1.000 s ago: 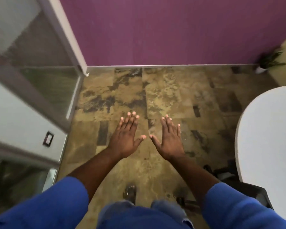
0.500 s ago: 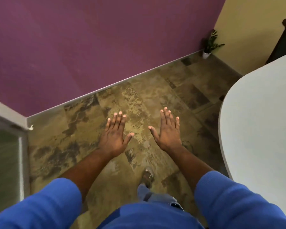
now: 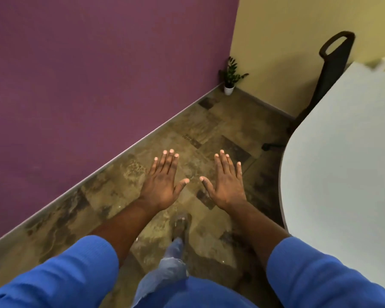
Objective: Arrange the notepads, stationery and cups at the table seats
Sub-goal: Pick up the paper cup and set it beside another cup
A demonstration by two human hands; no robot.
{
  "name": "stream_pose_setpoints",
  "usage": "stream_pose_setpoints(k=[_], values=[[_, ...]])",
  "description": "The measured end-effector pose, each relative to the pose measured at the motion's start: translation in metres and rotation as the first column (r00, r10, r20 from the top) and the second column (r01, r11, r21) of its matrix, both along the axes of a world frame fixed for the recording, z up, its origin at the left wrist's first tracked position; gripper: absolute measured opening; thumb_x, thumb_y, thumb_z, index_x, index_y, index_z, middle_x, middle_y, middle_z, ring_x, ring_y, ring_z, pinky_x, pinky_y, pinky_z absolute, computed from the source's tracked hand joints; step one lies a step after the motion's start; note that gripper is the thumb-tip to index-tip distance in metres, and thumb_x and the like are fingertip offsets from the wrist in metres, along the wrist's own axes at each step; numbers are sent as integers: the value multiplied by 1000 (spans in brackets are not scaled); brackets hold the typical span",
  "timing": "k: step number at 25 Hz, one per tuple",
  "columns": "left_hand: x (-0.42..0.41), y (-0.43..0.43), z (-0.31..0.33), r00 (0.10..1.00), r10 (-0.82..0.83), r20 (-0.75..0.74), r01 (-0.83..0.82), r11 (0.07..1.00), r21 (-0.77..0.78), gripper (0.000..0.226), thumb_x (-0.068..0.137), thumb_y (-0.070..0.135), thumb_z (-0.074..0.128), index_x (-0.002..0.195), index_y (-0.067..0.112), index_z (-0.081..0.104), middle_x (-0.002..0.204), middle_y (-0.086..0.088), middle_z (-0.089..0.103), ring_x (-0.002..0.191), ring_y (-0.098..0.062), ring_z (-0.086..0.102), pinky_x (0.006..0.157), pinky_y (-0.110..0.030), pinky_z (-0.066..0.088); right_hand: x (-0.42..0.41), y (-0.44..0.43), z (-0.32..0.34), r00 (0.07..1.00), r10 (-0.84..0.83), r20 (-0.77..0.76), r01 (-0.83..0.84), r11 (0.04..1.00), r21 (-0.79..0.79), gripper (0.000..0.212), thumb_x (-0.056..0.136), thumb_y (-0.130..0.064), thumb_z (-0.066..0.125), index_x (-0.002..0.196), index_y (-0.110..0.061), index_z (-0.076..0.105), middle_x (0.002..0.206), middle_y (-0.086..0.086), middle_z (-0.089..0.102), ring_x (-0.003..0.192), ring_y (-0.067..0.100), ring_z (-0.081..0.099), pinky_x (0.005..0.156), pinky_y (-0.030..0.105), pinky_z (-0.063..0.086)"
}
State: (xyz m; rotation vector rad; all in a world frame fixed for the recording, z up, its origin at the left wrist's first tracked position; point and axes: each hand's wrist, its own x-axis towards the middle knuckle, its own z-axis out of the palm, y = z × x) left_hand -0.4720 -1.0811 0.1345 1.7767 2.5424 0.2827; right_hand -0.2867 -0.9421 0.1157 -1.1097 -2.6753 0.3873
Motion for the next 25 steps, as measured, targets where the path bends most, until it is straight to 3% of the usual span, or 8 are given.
stream_pose_setpoints(k=[6,13,22,25], values=[[-85,216,8,951,-308,-31,308,951,0,88,100,70,19,162,10,1,170,-8,-6,157,-21,-15,128,-42,-5,-59,156,6,971,-237,6,237,971,7,87,98,-75,19,163,-18,6,171,2,-3,157,17,-9,126,53,-1],[-112,447,34,831,-556,-25,557,830,34,88,99,70,15,162,11,0,170,-7,-9,156,-20,-15,128,-45,-1,-88,323,37,853,-521,10,520,853,41,87,97,-77,15,163,-21,7,171,0,-4,157,17,-10,126,52,-6],[-114,717,9,698,-715,-36,713,698,-61,87,99,70,13,162,12,-4,170,-6,-13,156,-20,-19,128,-45,-4,-81,555,14,675,-737,27,738,675,-1,84,99,-74,21,163,-24,-1,171,-3,-11,156,15,-15,127,50,-4],[-113,809,25,666,-745,-36,743,667,-47,87,99,70,14,162,13,-5,170,-6,-14,155,-20,-19,128,-44,-5,-78,629,24,631,-776,16,776,631,1,84,99,-74,22,163,-25,0,171,-3,-11,156,15,-15,125,46,-11]])
